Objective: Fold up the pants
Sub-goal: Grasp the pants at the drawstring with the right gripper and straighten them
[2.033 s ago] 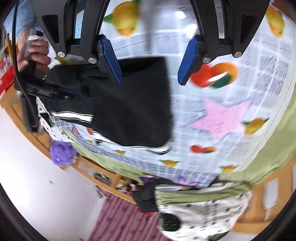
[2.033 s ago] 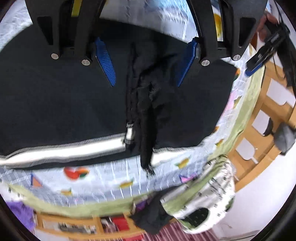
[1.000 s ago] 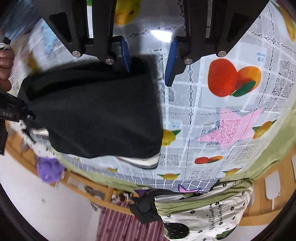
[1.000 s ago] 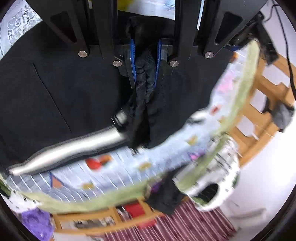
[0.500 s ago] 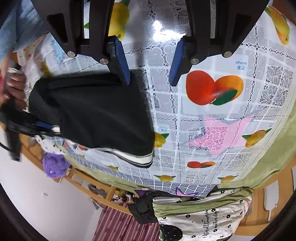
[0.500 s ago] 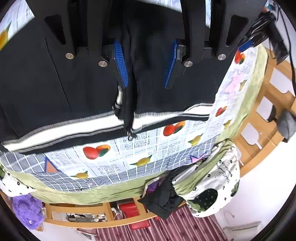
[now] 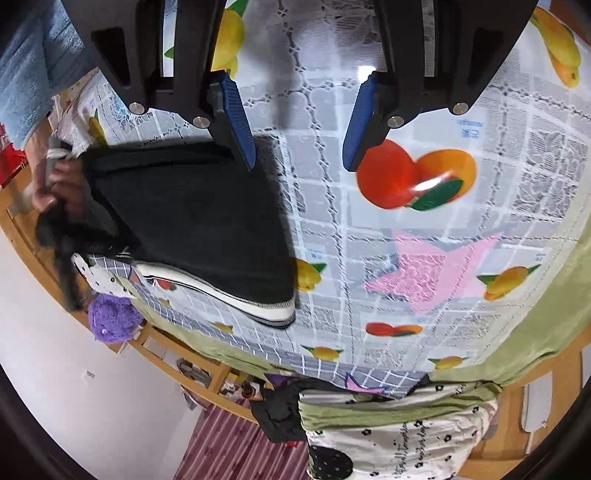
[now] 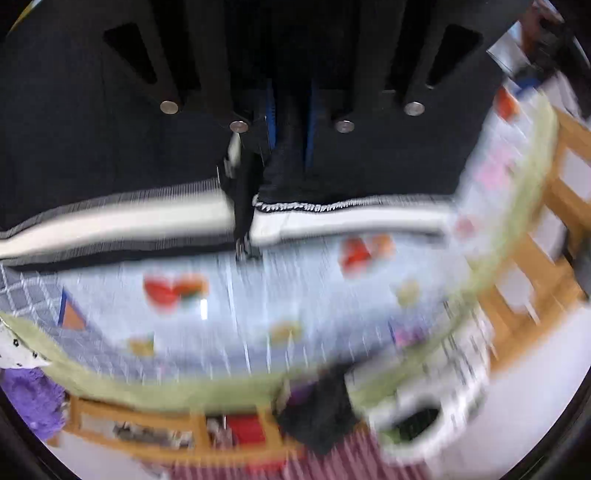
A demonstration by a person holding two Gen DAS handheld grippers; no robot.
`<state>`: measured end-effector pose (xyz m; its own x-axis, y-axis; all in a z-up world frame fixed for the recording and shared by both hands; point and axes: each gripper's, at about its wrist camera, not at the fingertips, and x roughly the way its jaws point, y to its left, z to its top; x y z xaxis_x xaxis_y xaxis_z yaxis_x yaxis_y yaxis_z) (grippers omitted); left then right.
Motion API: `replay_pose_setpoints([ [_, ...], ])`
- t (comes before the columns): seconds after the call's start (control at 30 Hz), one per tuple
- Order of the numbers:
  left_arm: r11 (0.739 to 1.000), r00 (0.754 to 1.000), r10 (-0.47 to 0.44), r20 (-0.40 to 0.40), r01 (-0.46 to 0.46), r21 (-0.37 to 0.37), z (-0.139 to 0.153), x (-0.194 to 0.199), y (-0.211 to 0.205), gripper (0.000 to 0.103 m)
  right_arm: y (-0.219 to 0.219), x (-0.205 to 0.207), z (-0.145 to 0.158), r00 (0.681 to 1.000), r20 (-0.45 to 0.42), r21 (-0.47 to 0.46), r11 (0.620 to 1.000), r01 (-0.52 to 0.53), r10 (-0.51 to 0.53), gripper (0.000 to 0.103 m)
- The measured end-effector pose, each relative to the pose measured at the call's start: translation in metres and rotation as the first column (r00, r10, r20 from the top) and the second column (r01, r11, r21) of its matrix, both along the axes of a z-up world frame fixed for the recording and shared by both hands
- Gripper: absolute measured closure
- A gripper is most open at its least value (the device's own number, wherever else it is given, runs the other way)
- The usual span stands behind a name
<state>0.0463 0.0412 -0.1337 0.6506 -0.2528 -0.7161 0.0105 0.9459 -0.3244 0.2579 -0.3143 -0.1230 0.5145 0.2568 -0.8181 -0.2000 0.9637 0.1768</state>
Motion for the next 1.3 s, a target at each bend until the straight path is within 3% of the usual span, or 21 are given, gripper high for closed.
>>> replay_pose_setpoints([
  [0.03,1.0,1.0,-0.01,-0.004,0.01,0.002,0.0,-0.001,-0.003,0.056,0.003,0.0,-0.014,0.999,-0.04,-0.033,0.999,0.003,-0.005,0.088],
  [0.1,0.999,0.999,-0.041,0.001,0.041,0.016,0.001,-0.006,-0.009,0.056,0.0,-0.011,-0.017,1.0,-0.019,-0.02,1.0,0.015,-0.015,0.085],
  [0.17,0.997,0.998,-0.056,0.012,0.055,0.047,0.002,-0.011,-0.014,0.054,-0.01,-0.026,-0.009,0.999,-0.013,0.043,0.998,0.033,-0.033,0.075],
  [0.23,0.997,0.998,-0.057,0.014,0.056,0.062,0.002,-0.015,-0.018,0.053,-0.023,-0.046,0.0,0.998,-0.013,0.104,0.992,0.066,-0.065,0.055],
  [0.33,0.998,0.998,-0.057,0.0,0.057,0.027,0.0,-0.017,-0.019,0.053,-0.03,-0.065,0.002,0.996,-0.044,0.102,0.992,0.077,-0.072,0.054],
  [0.47,0.999,0.999,-0.053,0.001,0.053,-0.009,0.003,-0.019,-0.02,0.053,-0.027,-0.072,-0.029,0.984,-0.162,0.148,0.984,0.094,-0.069,0.053],
  [0.5,0.999,0.999,-0.051,0.008,0.051,-0.01,0.006,-0.02,-0.02,0.053,-0.025,-0.074,-0.031,0.988,-0.124,0.148,0.983,0.105,-0.087,0.055],
  [0.53,0.999,0.999,-0.05,0.011,0.05,-0.011,0.007,-0.021,-0.021,0.053,-0.02,-0.074,-0.03,0.99,-0.116,0.139,0.986,0.09,-0.074,0.073],
  [0.57,0.999,0.999,-0.047,0.014,0.047,-0.013,0.009,-0.022,-0.021,0.053,-0.013,-0.073,-0.03,0.992,-0.119,0.12,0.991,0.057,-0.043,0.079],
  [0.63,0.999,0.999,-0.041,0.014,0.041,-0.016,0.013,-0.023,-0.022,0.053,-0.013,-0.077,-0.022,0.997,-0.069,0.121,0.992,0.035,-0.027,0.086],
  [0.7,0.999,0.999,-0.039,0.019,0.039,-0.009,0.017,-0.026,-0.021,0.053,-0.031,-0.084,0.004,0.998,0.026,0.197,0.979,0.056,-0.063,0.088],
  [0.73,0.999,0.999,-0.04,0.025,0.04,-0.002,0.02,-0.027,-0.021,0.053,-0.042,-0.087,0.018,0.993,0.073,0.237,0.969,0.068,-0.087,0.088],
  [0.83,0.999,0.998,-0.049,0.037,0.048,0.014,0.025,-0.03,-0.025,0.053,-0.065,-0.085,0.038,0.98,0.124,0.18,0.975,0.134,-0.157,0.088],
  [1.0,0.997,0.996,-0.083,0.024,0.083,0.0,0.023,-0.022,-0.043,0.053,-0.073,-0.074,-0.008,0.986,-0.026,0.102,0.98,0.169,-0.167,0.081],
  [1.07,0.996,0.995,-0.092,0.027,0.091,0.022,0.023,-0.017,-0.052,0.053,-0.075,-0.078,-0.017,0.985,-0.042,0.057,0.983,0.172,-0.169,0.077],
  [1.13,0.996,0.996,-0.09,0.028,0.089,0.029,0.023,-0.01,-0.058,0.053,-0.079,-0.092,-0.009,0.985,-0.004,0.052,0.984,0.172,-0.172,0.076],
  [1.23,0.996,0.996,-0.083,0.034,0.083,-0.017,0.025,0.007,-0.065,0.053,-0.084,-0.121,0.003,0.978,0.083,0.039,0.981,0.187,-0.19,0.072],
  [1.3,0.996,0.996,-0.071,0.045,0.073,-0.043,0.025,0.019,-0.069,0.053,-0.085,-0.132,0.001,0.978,0.092,0.036,0.982,0.186,-0.188,0.072],
])
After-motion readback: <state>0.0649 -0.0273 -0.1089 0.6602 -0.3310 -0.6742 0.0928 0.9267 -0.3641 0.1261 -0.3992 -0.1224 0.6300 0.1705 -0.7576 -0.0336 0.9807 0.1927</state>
